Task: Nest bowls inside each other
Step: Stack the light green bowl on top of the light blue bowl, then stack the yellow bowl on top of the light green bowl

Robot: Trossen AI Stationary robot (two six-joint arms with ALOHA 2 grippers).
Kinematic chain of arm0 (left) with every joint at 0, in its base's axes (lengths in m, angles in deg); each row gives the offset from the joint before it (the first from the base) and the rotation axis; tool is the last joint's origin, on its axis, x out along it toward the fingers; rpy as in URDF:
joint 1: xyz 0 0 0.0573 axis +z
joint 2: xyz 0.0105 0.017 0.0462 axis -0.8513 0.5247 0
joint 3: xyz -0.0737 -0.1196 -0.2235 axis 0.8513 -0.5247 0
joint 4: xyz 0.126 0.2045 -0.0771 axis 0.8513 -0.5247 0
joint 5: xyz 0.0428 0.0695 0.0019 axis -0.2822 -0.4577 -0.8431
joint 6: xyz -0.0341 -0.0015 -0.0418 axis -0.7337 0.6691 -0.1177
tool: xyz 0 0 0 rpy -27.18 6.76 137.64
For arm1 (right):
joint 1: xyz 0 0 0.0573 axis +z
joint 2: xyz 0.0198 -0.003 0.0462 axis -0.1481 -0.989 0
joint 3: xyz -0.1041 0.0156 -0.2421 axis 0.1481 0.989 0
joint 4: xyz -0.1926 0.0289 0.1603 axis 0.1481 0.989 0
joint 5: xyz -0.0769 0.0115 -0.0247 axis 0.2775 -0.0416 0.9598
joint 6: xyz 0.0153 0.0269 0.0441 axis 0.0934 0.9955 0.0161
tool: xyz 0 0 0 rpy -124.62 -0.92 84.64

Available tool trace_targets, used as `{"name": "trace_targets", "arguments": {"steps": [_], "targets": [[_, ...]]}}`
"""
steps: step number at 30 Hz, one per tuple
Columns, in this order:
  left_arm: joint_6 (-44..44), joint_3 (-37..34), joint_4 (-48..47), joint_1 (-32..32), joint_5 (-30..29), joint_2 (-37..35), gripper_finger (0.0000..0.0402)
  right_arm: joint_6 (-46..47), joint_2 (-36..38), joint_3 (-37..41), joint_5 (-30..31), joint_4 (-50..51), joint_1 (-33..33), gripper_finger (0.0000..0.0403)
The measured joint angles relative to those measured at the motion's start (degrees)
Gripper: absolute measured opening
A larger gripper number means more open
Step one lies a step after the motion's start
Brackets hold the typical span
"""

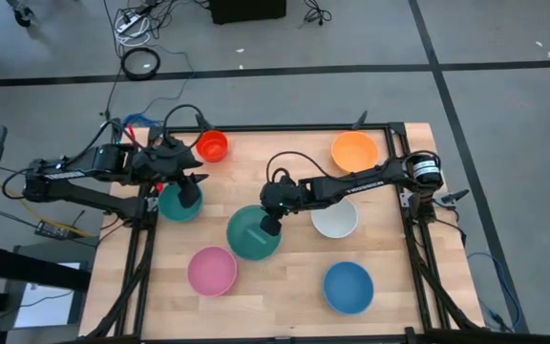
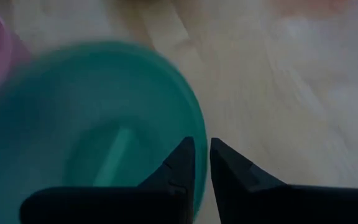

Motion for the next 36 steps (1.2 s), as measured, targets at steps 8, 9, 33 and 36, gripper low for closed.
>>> {"name": "trace_targets", "arguments": {"steps": [8, 9, 33, 36], "targets": [[0.00, 0.00, -0.03, 0.00, 0.02, 0.00, 0.0182, -0.15, -0.72, 0.01, 0.35, -1.10, 0.66, 0.0037], [0.00, 0.00, 0.01, 0.00, 0.02, 0.00, 0.0182, -0.79, -0.51, 0.01, 0.60, -1.30, 0.78, 0.0037], [-18.37, 0.00, -18.18, -5.17, 2.81, 0.00, 0.0182, 3.09, 18.18, -0.01, 19.95, 51.51, -18.74, 0.0065], [-23.34, 0.00, -24.40, -6.19, 2.83, -0.02, 0.0182, 3.14, 18.62, 0.00, 14.78, 53.05, -21.16, 0.0073]]}}
